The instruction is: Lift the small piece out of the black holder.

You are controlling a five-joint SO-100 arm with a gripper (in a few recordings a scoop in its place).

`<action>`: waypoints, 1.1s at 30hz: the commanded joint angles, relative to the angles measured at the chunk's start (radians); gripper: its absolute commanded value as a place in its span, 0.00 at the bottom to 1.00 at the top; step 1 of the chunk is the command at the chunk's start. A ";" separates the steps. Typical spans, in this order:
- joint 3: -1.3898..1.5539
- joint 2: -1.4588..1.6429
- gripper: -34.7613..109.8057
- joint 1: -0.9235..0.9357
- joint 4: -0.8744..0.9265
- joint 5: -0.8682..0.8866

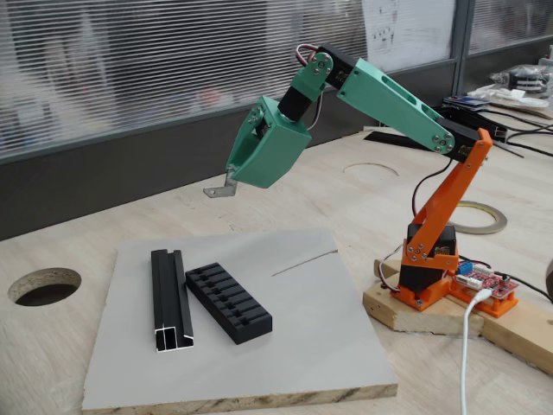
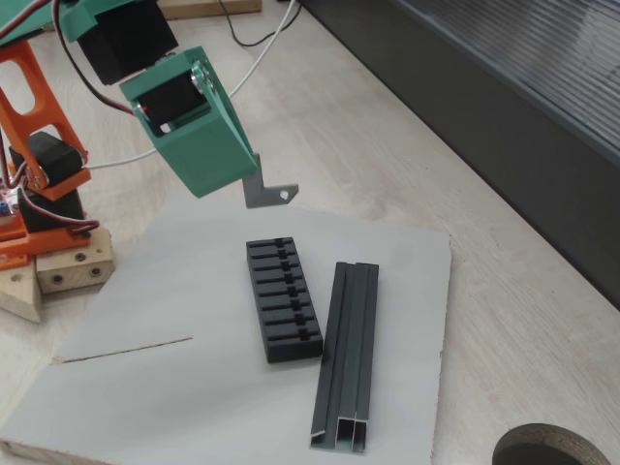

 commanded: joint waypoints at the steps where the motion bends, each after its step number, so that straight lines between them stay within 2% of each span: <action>1: -0.025 0.025 0.31 0.012 0.006 0.018; 33: -0.025 0.025 0.31 0.012 0.006 0.018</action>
